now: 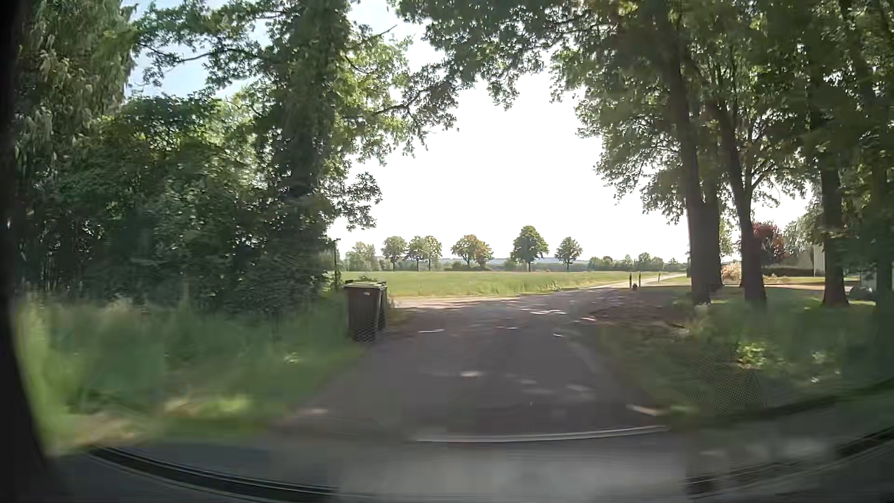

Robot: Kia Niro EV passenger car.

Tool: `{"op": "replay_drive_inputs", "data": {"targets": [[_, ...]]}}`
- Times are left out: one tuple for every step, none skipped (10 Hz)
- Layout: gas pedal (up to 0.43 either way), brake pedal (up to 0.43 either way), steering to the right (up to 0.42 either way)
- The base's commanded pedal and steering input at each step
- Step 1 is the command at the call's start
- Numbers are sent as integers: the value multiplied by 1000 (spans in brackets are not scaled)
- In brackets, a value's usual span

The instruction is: Follow the waypoints while adhering to traffic rules and regulations

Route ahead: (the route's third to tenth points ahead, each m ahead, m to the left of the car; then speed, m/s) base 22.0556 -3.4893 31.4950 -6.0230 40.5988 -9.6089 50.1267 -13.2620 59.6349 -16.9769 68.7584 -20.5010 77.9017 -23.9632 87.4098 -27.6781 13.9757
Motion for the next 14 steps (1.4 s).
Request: {"op": "replay_drive_inputs", "data": {"targets": [[67, 6, 21], [67, 6, 35], [87, 6, 45], [110, 6, 56], [118, 6, 68], [130, 6, 74], [209, 6, 77], [220, 6, 76], [228, 6, 75], [248, 6, 71], [248, 6, 69], [248, 6, 67], [260, 6, 65], [260, 6, 63]]}}
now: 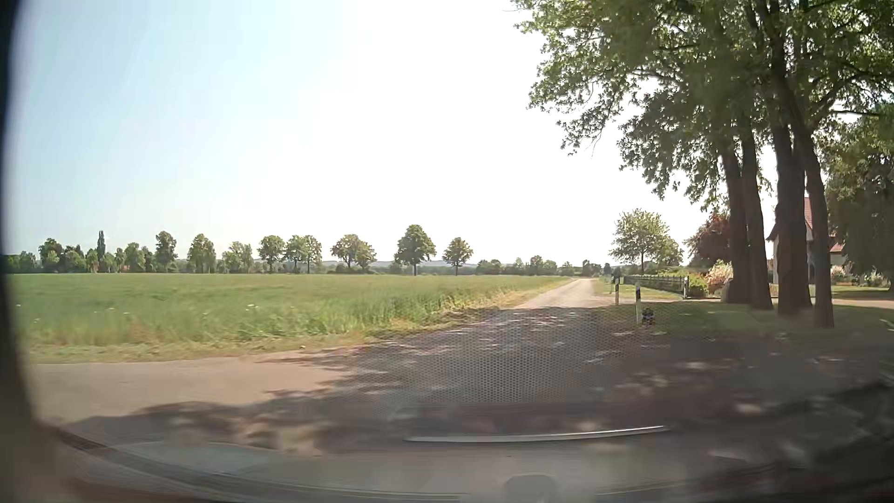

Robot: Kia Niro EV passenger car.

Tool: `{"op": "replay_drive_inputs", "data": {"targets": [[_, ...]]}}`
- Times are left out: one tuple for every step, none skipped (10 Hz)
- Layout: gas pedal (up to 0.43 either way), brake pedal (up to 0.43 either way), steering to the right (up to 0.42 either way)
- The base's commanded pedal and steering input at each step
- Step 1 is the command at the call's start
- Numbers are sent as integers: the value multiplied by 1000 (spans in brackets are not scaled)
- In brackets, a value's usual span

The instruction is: Follow the waypoints while adhering to traffic rules and regulations

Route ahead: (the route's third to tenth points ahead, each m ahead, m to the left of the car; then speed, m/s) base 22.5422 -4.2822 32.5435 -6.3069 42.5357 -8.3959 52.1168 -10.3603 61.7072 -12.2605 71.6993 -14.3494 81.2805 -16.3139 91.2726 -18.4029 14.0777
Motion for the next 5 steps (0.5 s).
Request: {"op": "replay_drive_inputs", "data": {"targets": [[280, 6, 61], [280, 6, 58], [280, 6, 54], [311, 6, 52], [311, 6, 52]]}}
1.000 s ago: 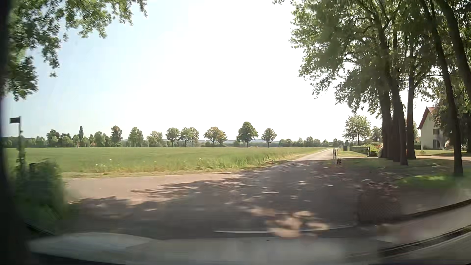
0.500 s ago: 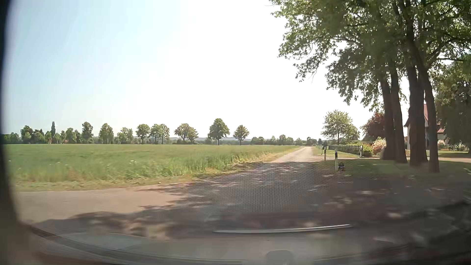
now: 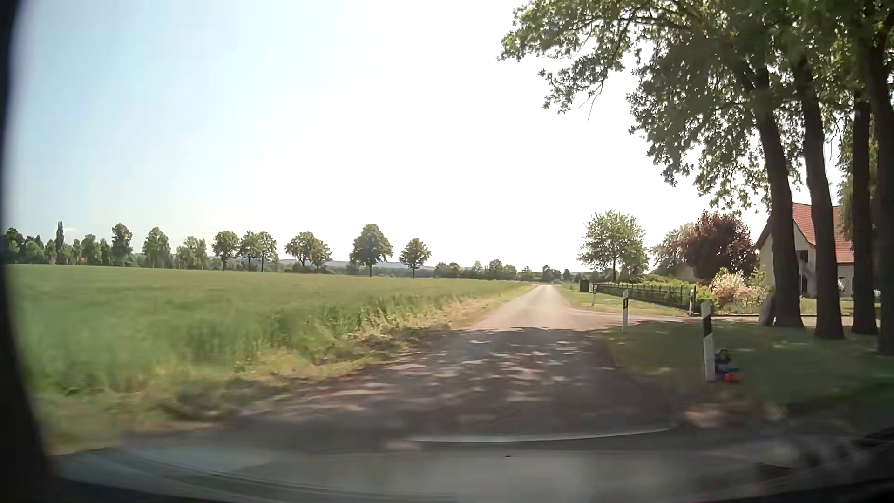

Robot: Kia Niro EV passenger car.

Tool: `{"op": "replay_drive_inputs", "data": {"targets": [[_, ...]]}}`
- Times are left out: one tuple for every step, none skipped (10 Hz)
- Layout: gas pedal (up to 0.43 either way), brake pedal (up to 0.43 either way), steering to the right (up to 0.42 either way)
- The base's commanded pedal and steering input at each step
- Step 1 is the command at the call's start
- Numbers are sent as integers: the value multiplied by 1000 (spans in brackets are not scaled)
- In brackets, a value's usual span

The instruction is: Follow the waypoints while adhering to traffic rules and regulations

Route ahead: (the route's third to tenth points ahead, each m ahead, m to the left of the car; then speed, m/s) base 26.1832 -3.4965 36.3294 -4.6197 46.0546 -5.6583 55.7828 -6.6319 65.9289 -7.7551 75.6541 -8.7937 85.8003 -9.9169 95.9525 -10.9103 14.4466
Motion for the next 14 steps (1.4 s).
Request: {"op": "replay_drive_inputs", "data": {"targets": [[311, 6, 51], [319, 6, 49], [319, 6, 46], [331, 6, 42], [339, 6, 40], [339, 6, 38], [350, 6, 35], [350, 6, 31], [350, 6, 28], [350, 6, 24], [350, 6, 21], [350, 6, 17], [350, 6, 11], [339, 6, 9]]}}
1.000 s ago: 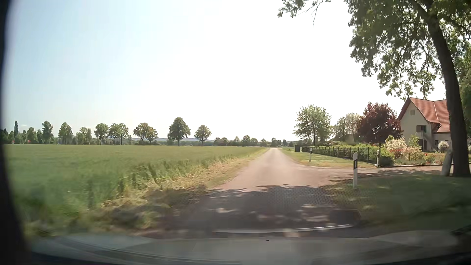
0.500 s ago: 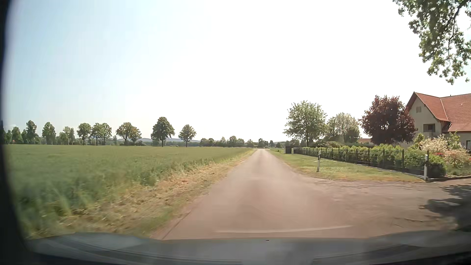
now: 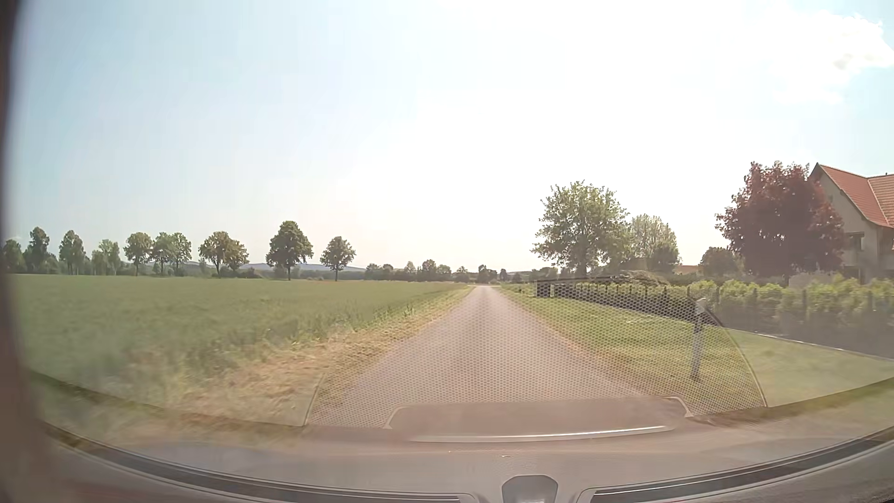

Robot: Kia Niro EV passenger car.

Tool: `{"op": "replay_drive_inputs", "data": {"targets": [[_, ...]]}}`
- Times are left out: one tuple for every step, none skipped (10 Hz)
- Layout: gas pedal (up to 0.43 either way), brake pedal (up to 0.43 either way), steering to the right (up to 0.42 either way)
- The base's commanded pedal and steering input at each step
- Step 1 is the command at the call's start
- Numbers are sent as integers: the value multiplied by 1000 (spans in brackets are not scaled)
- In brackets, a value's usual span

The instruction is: Follow the waypoints while adhering to traffic rules and regulations

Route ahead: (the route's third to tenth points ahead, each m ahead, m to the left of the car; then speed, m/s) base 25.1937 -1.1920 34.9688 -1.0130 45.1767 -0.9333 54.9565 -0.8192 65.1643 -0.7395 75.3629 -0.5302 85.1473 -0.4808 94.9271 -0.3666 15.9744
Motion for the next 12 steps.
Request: {"op": "replay_drive_inputs", "data": {"targets": [[339, 6, 6], [339, 6, 6], [339, 6, 5], [339, 6, 5], [339, 6, 5], [339, 6, 5], [339, 6, 5], [319, 6, 6], [311, 6, 8], [287, 6, 9], [287, 6, 9], [287, 6, 9]]}}
